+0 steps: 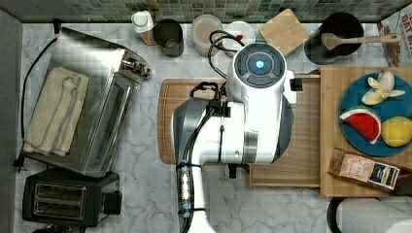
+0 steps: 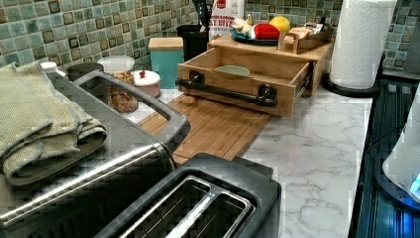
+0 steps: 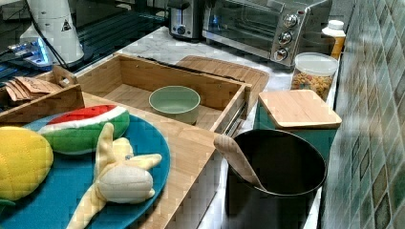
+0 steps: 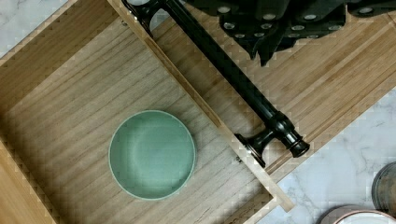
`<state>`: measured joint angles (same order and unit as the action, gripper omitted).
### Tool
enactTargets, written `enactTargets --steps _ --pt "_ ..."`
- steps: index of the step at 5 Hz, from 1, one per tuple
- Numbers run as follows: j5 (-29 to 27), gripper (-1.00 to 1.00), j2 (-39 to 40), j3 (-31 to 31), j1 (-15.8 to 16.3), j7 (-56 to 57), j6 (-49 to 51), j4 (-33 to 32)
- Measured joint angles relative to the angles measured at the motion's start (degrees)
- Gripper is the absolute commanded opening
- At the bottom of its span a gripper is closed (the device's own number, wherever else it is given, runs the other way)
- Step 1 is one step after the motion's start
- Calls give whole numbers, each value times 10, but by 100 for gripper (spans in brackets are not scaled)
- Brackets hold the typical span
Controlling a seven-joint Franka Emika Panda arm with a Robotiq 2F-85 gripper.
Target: Close the drawer.
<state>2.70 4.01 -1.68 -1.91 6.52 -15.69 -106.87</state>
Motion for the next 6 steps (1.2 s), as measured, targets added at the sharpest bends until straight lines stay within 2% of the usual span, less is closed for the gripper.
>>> enactTargets --steps 2,3,4,6 --pt "0 -100 4 0 -1 1 -3 -8" --pt "0 -100 -1 -1 0 39 -41 -27" --pt "-7 -100 -20 -1 0 72 -106 -70" --pt "-23 -100 -93 13 13 73 -140 -172"
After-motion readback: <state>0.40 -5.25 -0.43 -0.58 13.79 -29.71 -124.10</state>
